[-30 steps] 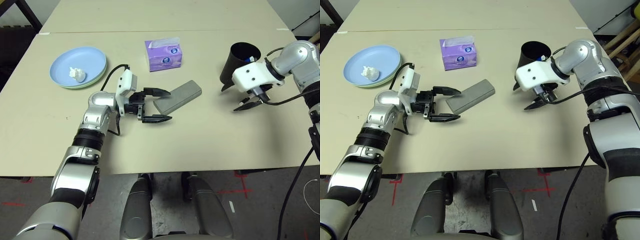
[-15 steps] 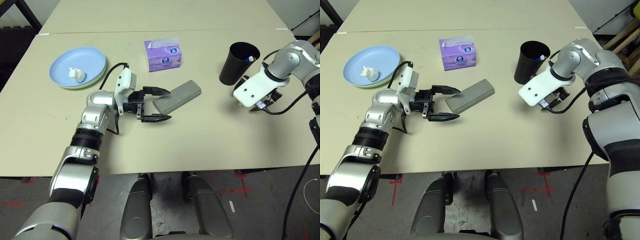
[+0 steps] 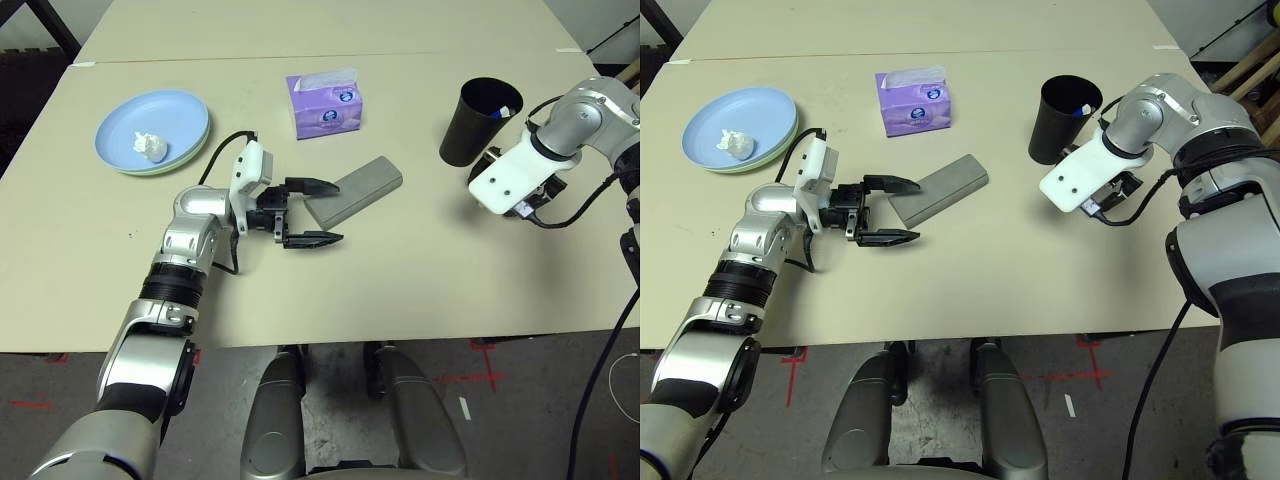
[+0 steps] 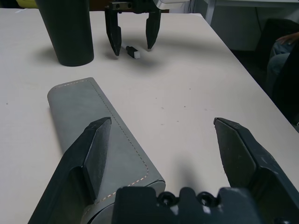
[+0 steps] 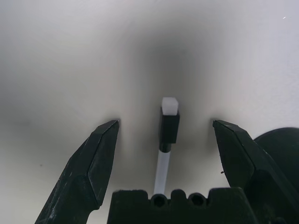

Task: Organize and tidy the items on the table.

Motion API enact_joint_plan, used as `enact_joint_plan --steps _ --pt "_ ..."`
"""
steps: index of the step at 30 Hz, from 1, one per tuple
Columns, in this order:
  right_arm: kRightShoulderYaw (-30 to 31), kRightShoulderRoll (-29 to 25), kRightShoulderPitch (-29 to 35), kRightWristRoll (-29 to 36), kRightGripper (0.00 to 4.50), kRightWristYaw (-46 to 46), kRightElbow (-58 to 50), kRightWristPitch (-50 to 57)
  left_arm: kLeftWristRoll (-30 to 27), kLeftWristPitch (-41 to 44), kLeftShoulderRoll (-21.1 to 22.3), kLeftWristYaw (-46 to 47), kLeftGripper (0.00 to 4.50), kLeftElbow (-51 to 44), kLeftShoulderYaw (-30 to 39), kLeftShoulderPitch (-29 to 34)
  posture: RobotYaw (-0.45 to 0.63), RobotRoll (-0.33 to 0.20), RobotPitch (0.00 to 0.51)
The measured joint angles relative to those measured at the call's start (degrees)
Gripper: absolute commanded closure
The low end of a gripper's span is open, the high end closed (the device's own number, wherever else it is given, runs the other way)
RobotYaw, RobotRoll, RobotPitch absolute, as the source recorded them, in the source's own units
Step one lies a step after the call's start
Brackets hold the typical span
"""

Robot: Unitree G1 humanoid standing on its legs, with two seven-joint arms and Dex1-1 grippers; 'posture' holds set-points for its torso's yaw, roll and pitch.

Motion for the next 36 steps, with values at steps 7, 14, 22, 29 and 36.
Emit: enact_joint_plan --steps 7,14,22,29,36 --pt "0.0 0.4 -0.6 -0.1 2.53 1.6 0.3 -0.1 -0.1 0.0 0.1 0.5 0.0 -0.3 0.0 0.7 0.11 0.0 0.301" --pt "-0.2 0.7 -0.5 0.4 4.23 3.3 0.4 -0.1 -0.1 0.0 0.2 0.5 0.0 -0.3 0.0 0.7 0.1 0.0 0.29" --pt "-4.1 0.7 -0.6 6.2 4.23 10.2 0.3 1.2 -0.3 0.0 -0.1 0.3 0.0 -0.2 0.1 -0.6 0.08 0.0 0.275" --pt "-7.3 0.6 -1.0 16.6 4.23 15.8 0.1 6.9 -0.3 -0.1 -1.1 0.4 0.0 0.3 0.8 -1.3 0.07 0.0 0.264" --pt "-3.2 -3.3 -1.6 39.5 4.23 16.0 -10.6 27.7 -0.3 -0.4 -1.1 0.3 0.0 0.6 1.0 -2.2 0.06 0.0 0.248"
